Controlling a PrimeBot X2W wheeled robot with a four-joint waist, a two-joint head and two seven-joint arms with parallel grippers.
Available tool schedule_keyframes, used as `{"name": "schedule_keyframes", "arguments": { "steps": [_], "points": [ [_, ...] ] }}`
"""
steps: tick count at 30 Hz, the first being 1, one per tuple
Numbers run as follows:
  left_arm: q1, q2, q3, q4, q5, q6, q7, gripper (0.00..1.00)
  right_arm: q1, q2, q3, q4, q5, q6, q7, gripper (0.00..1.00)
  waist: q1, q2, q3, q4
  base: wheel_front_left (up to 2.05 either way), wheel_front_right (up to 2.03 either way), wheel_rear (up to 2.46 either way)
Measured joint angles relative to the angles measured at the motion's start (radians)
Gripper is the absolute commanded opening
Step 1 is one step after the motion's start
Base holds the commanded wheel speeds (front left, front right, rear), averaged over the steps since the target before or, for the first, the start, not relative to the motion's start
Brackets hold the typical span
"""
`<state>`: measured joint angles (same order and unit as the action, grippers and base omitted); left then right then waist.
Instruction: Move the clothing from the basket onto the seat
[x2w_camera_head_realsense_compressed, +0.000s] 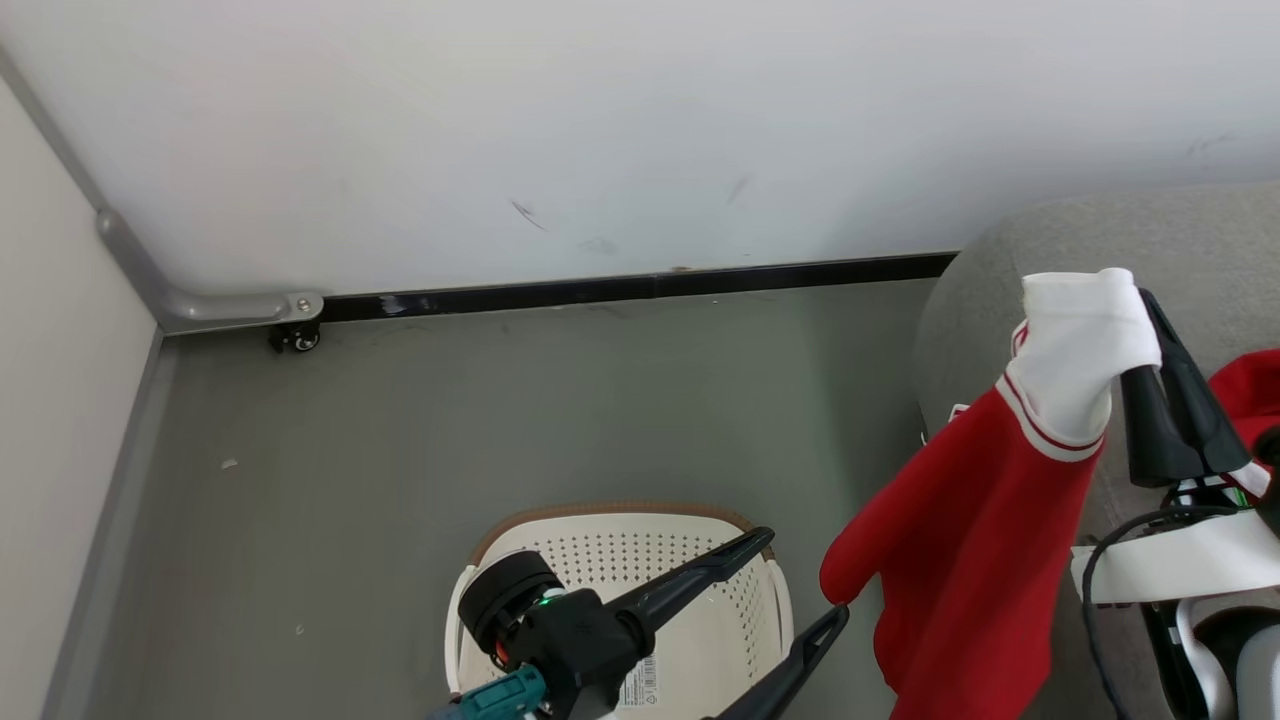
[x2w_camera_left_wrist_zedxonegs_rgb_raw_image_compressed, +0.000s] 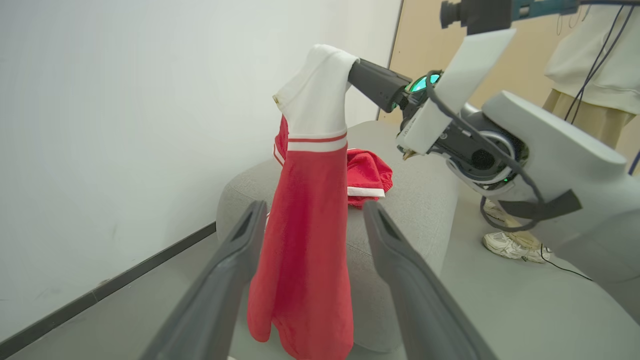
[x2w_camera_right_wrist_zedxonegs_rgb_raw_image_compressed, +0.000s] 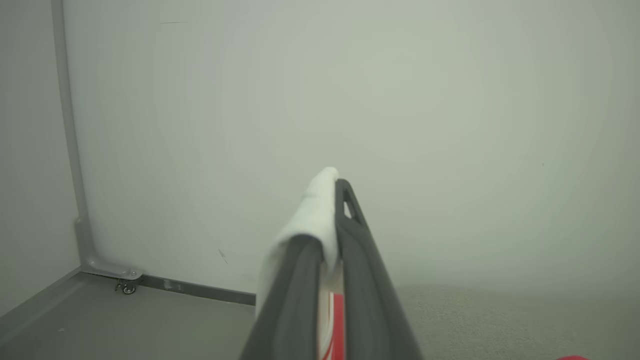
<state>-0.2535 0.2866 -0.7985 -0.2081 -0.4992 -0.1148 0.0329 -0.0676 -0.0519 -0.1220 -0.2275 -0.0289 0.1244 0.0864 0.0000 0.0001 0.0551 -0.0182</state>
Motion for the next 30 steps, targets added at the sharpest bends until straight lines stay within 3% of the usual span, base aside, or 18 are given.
{"name": "schedule_keyframes", "arguments": {
  "steps": [30],
  "points": [
    [-0.009,0.008,-0.050,0.046,0.009,-0.001,-0.064,1.00,-0.019,0.006,-0.101,-0.061,-0.034,0.000,0.000,0.00,0.0000,0.0000,0.008,-0.159,0.00,0.00,0.00]
  ]
}}
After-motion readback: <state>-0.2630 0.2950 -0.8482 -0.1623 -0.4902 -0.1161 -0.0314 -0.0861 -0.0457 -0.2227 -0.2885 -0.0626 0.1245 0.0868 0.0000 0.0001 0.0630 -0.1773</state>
